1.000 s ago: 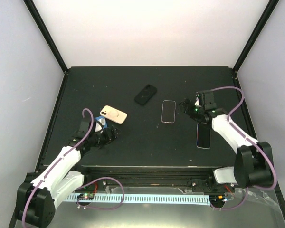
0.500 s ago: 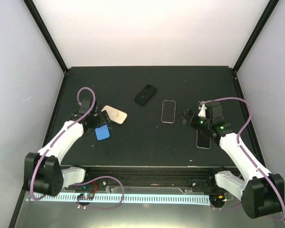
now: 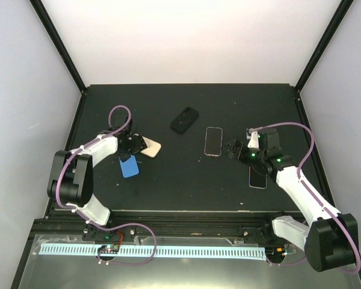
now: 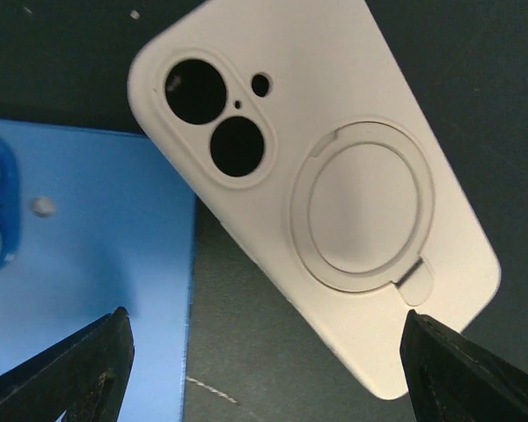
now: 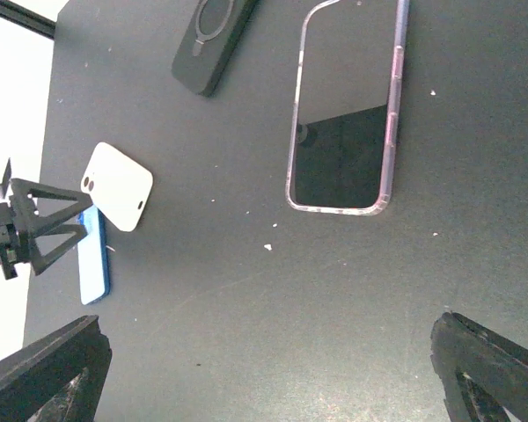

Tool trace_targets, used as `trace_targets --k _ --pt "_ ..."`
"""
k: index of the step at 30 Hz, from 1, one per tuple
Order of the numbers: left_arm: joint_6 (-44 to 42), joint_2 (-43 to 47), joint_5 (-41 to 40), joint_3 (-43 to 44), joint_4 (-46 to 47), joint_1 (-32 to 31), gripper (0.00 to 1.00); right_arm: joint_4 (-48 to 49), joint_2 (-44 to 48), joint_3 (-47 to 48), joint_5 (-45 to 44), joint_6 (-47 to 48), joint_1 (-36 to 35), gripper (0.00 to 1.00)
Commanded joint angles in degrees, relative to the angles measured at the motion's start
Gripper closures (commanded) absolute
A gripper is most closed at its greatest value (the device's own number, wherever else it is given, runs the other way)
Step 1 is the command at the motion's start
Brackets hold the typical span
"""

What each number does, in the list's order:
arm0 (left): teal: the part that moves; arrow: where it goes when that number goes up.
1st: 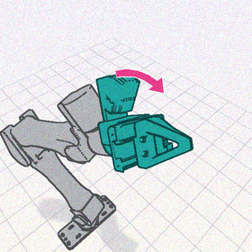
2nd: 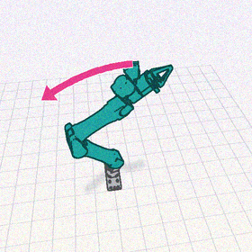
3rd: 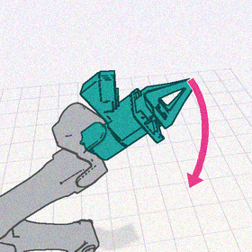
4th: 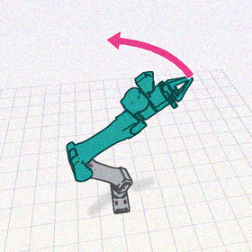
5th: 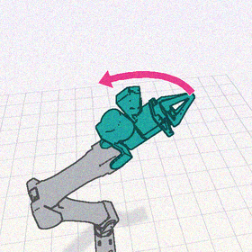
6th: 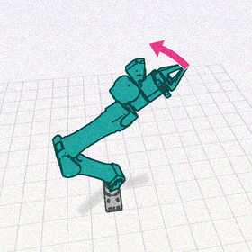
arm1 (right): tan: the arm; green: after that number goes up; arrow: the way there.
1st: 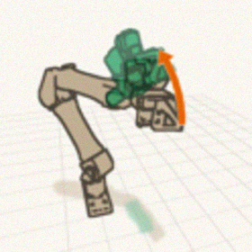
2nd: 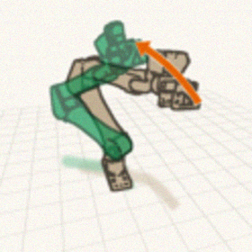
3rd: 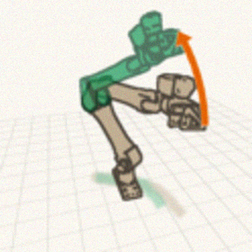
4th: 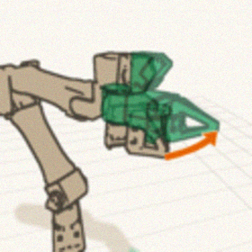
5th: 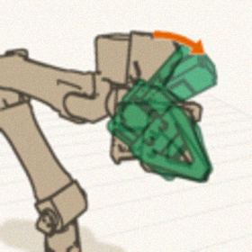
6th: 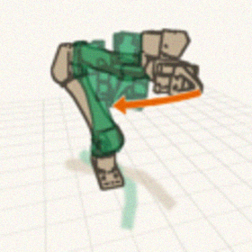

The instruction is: Put the phone into the phone case

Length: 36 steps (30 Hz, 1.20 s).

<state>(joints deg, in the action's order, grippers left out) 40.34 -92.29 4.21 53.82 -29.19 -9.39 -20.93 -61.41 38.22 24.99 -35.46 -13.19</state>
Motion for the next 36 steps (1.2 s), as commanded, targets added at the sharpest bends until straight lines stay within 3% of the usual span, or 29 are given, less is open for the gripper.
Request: trace_targets --k 1,12,19,23,29,36 --pt "7.0 1.8 6.7 -3.9 9.0 -0.4 0.16 2.9 -0.1 -0.3 2.9 1.3 -0.3 0.00" --pt "16.5 2.0 14.4 -14.7 27.1 -1.2 0.24 4.1 -1.6 -1.1 4.0 1.6 -0.3 0.00" --pt "19.5 -1.5 12.4 -16.2 31.7 -1.2 0.33 3.9 -0.6 -1.3 4.2 1.5 -0.3 0.00" --pt "20.7 -2.9 9.5 -16.6 32.8 -1.2 0.45 1.0 -1.0 0.9 2.6 4.7 -0.3 0.00" --pt "20.0 -2.9 6.6 -16.0 33.1 -1.5 0.76 -2.7 0.5 4.2 0.5 7.4 -0.3 0.00" --pt "15.6 -1.0 5.0 -12.9 29.1 -1.5 0.95 -2.1 2.1 3.2 1.6 6.1 -0.2 0.00"
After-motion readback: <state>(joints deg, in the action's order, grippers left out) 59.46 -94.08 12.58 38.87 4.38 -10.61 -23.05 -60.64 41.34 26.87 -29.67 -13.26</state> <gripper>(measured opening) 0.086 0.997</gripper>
